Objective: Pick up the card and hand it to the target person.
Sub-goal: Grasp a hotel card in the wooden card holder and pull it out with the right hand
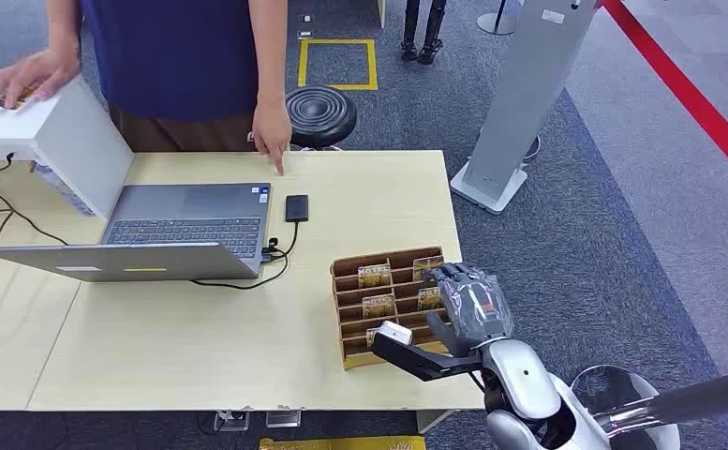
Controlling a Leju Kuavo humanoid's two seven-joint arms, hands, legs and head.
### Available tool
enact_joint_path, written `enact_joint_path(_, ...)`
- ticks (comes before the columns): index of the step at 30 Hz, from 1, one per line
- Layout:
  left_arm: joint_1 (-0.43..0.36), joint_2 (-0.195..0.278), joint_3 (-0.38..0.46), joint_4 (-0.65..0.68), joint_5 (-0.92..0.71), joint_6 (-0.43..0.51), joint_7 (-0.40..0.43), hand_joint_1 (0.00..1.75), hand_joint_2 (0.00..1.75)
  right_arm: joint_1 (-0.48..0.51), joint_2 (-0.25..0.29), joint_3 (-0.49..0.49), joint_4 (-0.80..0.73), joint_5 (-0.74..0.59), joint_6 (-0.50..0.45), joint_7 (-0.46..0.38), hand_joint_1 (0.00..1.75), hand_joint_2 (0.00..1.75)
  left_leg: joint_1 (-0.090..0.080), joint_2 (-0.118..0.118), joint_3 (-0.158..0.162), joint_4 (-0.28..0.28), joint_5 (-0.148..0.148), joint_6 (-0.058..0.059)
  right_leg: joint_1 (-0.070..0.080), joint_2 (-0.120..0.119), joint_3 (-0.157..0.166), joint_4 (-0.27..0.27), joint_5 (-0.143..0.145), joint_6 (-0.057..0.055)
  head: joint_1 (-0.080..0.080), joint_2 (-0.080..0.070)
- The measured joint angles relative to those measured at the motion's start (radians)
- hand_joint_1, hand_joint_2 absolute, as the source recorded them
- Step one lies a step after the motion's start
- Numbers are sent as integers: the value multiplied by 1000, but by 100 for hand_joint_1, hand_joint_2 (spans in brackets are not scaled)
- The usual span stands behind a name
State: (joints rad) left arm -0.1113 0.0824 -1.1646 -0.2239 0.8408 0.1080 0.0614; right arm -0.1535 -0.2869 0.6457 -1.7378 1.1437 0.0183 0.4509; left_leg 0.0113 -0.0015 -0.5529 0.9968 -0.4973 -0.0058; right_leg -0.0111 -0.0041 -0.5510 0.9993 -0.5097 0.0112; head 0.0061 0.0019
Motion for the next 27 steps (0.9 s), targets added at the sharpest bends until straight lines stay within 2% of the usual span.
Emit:
enact_joint_path(3,0,0,0,0,0,-2,0,0,0,-1,0,4,9,-7,-3,3,36,175,0,0,0,0,0,0,0,0,0,0,0,0,0,0)
enact_joint_path(10,0,0,0,0,0,-2,0,0,0,-1,0,8,31,-10,-9,8,61,175,0,0,0,0,0,0,0,0,0,0,0,0,0,0)
enact_joint_path(16,0,0,0,0,0,-2,0,0,0,0,0,8,45,-10,-10,9,74,175,0,0,0,0,0,0,0,0,0,0,0,0,0,0)
enact_joint_path(20,0,0,0,0,0,-2,1,0,0,0,0,8,53,-10,-10,9,71,175,0,0,0,0,0,0,0,0,0,0,0,0,0,0)
enact_joint_path(23,0,0,0,0,0,-2,2,0,0,0,0,8,58,-10,-10,9,58,175,0,0,0,0,0,0,0,0,0,0,0,0,0,0)
enact_joint_path(27,0,0,0,0,0,-2,2,0,0,1,0,9,64,-9,-10,9,52,175,0,0,0,0,0,0,0,0,0,0,0,0,0,0)
